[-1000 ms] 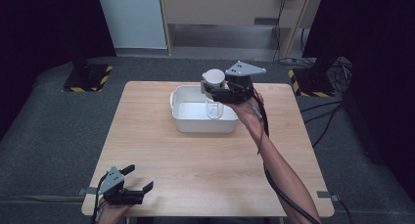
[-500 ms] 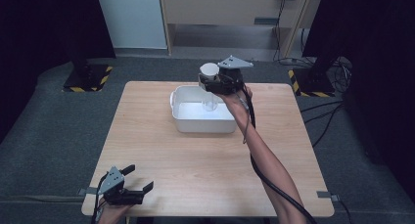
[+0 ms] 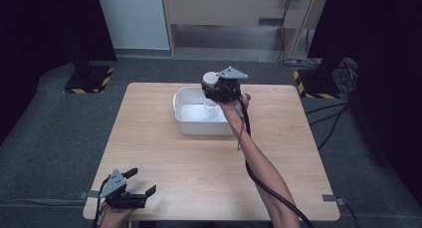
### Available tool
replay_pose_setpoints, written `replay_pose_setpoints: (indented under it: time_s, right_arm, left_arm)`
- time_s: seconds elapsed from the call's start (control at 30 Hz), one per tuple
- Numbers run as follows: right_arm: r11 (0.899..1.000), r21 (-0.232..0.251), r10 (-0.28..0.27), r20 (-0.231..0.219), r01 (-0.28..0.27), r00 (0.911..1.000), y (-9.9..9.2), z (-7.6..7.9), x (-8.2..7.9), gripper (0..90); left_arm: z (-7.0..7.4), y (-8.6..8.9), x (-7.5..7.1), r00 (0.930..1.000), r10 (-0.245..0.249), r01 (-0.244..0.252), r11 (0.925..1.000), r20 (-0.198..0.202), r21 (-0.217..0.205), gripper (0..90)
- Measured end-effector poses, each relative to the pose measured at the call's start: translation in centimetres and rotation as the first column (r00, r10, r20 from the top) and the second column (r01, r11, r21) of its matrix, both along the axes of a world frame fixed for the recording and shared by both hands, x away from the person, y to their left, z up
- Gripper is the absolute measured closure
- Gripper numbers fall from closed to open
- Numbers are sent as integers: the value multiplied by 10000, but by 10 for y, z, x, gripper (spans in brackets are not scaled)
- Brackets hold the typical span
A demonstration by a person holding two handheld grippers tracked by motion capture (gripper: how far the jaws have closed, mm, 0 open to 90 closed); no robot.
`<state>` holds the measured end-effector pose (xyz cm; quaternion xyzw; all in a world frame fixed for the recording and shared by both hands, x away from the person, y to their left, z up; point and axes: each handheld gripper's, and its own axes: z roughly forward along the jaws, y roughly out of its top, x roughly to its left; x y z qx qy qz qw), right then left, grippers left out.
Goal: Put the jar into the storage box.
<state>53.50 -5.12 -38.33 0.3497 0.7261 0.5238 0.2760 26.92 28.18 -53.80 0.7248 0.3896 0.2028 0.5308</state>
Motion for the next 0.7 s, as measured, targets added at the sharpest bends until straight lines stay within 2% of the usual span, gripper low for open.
replay_pose_setpoints:
  time_s: [0.2, 0.7]
  right_arm:
    - [9998, -67, -166, -21, 166, 9999, 2, -17, 4, 327]
    - [9988, -35, -480, -186, 479, 9987, 0, -48, 9, 327]
  left_arm:
    - [0, 0, 0, 10000, -15, 15, 10000, 3, 21, 0]
    - [0, 0, -1, 10000, -8, 8, 10000, 22, 26, 0]
